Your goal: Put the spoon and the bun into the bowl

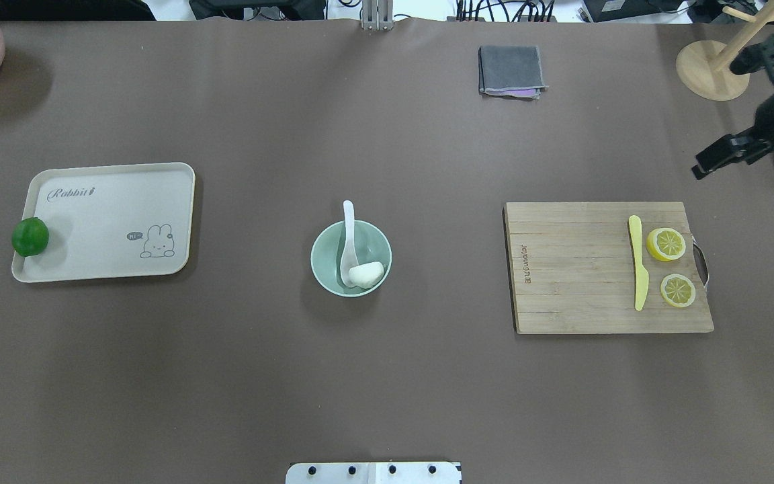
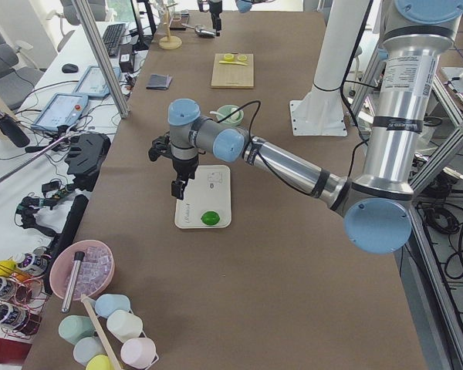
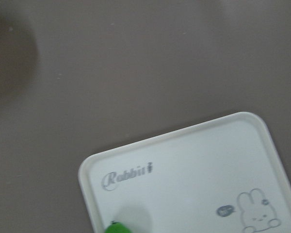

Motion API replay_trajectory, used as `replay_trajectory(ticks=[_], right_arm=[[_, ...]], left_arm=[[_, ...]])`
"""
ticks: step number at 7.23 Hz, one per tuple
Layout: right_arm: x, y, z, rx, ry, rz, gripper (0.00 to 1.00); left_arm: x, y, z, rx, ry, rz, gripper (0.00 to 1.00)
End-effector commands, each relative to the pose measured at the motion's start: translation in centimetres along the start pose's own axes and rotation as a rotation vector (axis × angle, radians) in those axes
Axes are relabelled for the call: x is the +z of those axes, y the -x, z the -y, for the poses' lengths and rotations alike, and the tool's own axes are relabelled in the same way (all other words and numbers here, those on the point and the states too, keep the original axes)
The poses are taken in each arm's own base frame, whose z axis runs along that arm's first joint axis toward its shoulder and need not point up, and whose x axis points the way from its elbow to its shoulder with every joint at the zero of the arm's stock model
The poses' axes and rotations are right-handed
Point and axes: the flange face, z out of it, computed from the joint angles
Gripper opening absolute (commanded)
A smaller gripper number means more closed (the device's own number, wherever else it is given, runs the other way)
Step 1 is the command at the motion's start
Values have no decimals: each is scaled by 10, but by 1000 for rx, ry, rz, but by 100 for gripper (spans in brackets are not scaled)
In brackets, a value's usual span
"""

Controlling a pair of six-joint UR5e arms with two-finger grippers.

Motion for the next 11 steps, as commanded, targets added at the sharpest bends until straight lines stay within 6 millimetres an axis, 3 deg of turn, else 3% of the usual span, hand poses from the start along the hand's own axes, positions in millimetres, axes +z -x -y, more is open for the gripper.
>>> replay_trajectory(ticks=[1, 2, 3, 5, 7, 11], right_arm=[[-15, -103, -64, -46, 10, -40, 100], [-25, -129, -85, -30, -2, -52, 100], [-27, -144, -102, -26, -1, -56, 100], [-25, -144, -113, -13, -1, -12, 100], [-24, -146, -117, -5, 1, -13, 100], [-21, -147, -121, 2, 8, 7, 100]], left_arm=[[-5, 83, -62, 37, 11, -66, 98], [2, 99, -96, 35, 26, -65, 98], [11, 107, -111, 9, 51, -64, 98], [9, 106, -111, 8, 42, -67, 98], [23, 120, -119, -32, 70, -67, 98], [6, 140, -128, -85, 41, -56, 98]])
